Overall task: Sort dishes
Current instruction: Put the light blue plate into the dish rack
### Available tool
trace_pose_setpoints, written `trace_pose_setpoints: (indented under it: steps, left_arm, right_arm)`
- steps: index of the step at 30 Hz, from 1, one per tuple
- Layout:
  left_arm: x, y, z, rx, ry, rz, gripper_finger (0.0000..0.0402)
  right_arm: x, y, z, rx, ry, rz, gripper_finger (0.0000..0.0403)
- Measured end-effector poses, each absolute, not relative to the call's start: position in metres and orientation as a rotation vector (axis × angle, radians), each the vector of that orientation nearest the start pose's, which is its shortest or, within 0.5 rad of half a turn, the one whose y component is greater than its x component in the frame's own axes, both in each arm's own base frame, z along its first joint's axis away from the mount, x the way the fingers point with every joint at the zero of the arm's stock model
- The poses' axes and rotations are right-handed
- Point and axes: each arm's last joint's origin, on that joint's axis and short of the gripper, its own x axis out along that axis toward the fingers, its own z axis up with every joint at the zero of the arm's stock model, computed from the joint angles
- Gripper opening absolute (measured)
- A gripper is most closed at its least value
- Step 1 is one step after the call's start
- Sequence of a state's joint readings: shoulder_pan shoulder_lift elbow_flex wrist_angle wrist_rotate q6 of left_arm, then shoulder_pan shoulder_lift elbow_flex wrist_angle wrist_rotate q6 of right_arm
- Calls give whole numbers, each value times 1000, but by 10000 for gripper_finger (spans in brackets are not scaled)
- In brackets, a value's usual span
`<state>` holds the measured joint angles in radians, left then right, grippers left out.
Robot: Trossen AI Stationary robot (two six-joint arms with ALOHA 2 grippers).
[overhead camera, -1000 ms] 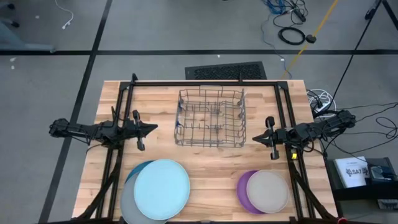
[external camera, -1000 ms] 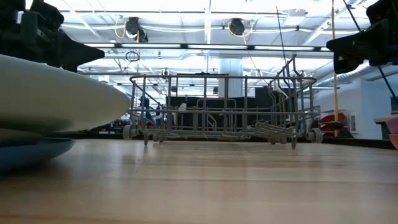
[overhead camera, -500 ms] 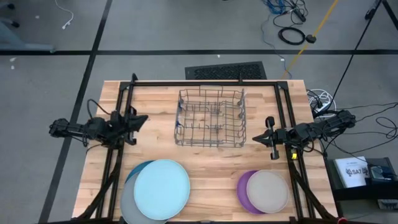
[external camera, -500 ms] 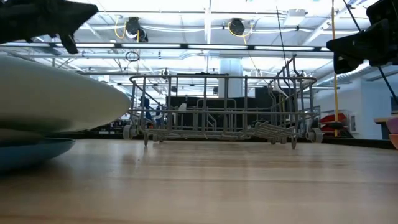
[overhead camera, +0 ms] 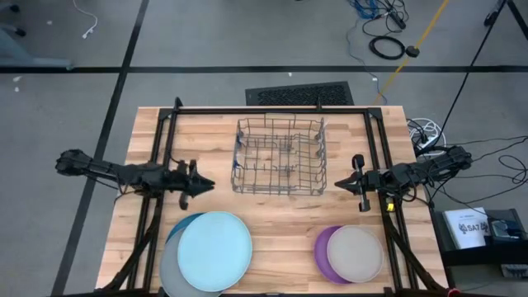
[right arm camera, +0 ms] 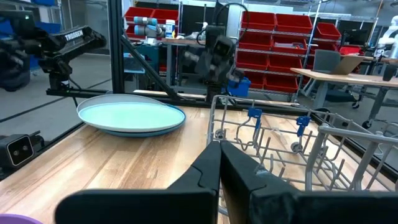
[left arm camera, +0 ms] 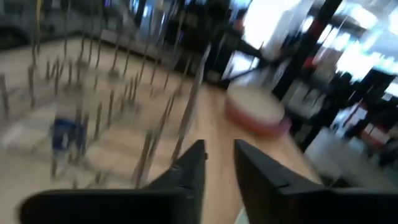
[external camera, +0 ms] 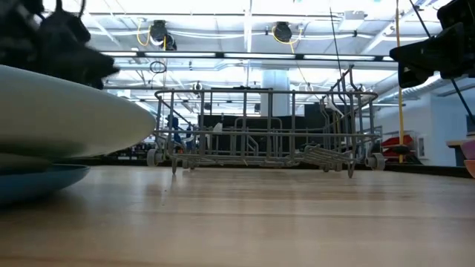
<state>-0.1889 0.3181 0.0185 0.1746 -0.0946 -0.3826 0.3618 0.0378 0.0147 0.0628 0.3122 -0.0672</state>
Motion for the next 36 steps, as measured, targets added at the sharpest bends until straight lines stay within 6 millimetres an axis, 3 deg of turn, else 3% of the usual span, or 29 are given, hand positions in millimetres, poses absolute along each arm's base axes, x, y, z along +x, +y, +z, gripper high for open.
trace_pose_setpoints:
  steps: [5,8,16,30,36]
  left_arm:
    - [118,-24,149,-355,299,-174,185]
    - [119,-27,148,-358,464,-214,206]
    - [129,-30,148,-392,612,-243,210]
    - [146,-39,119,-370,813,-227,210]
    - [153,-40,112,-343,816,-232,208]
  right_arm:
    - [95,26,172,-54,-39,49,4]
    - [95,26,172,-54,-39,48,4]
    - [95,26,172,-54,-39,48,4]
    - [95,26,172,-54,-39,48,4]
    - [95,26,172,-54,-39,48,4]
